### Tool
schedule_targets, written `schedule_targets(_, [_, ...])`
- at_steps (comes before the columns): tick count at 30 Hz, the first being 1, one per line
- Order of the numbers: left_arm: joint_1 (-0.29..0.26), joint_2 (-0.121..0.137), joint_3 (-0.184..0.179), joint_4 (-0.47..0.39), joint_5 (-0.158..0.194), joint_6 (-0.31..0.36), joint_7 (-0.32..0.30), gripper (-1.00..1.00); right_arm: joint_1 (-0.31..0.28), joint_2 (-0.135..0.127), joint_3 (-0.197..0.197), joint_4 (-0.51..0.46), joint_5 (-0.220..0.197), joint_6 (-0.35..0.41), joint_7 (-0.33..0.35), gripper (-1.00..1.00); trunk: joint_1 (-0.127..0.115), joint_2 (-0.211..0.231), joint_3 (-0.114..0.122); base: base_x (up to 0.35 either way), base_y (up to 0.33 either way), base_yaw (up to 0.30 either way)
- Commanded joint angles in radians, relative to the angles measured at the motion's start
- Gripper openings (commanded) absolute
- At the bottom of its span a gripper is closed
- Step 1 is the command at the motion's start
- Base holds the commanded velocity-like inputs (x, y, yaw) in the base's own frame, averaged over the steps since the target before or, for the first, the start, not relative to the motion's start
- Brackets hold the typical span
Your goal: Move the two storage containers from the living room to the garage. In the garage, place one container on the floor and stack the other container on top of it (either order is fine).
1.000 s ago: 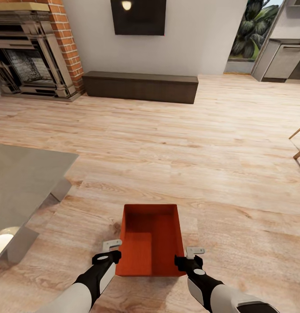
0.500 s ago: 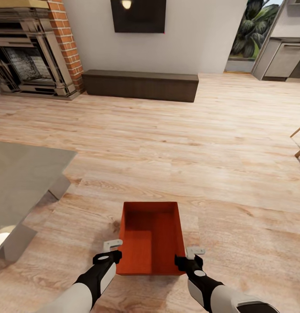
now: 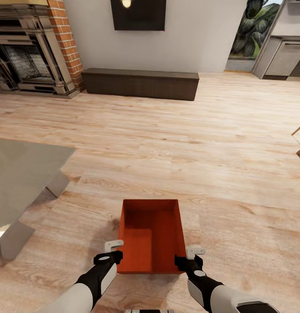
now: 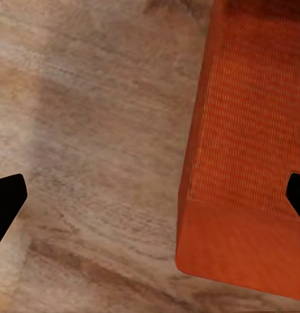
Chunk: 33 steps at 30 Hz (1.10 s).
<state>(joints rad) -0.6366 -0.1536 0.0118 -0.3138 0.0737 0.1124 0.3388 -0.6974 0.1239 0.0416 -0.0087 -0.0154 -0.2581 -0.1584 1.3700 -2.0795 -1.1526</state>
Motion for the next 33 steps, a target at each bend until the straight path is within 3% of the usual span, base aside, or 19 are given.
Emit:
schedule_targets(1, [0.000,-0.003,-0.026,0.001,-0.011,0.004,0.002,1.00,-0.001,0.000,0.004,0.001,-0.001,-0.003,-0.004,1.00,0.004,-0.008,-0.004,0.000,0.000,0.000])
schedule_targets(5, [0.000,-0.005,-0.095,0.007,-0.043,0.003,-0.001,1.00,-0.001,0.000,0.004,0.001,-0.001,-0.003,-0.004,1.00,0.019,-0.036,-0.016,0.000,0.000,0.000])
schedule_targets(9, [0.000,-0.003,-0.116,0.008,-0.050,0.001,-0.002,1.00,-0.001,0.000,0.004,0.001,-0.002,-0.003,-0.004,1.00,0.031,-0.057,-0.026,0.000,0.000,0.000])
schedule_targets(20, [0.000,-0.005,-0.121,0.003,-0.047,0.002,0.000,1.00,-0.001,0.000,0.004,0.001,-0.002,-0.003,-0.004,1.00,0.031,-0.057,-0.026,0.005,0.000,0.000])
schedule_targets(33, [0.000,-0.002,-0.120,0.002,-0.046,0.001,-0.002,1.00,-0.001,0.000,0.004,0.001,-0.002,-0.003,-0.004,1.00,0.031,-0.057,-0.026,0.134,0.000,0.000])
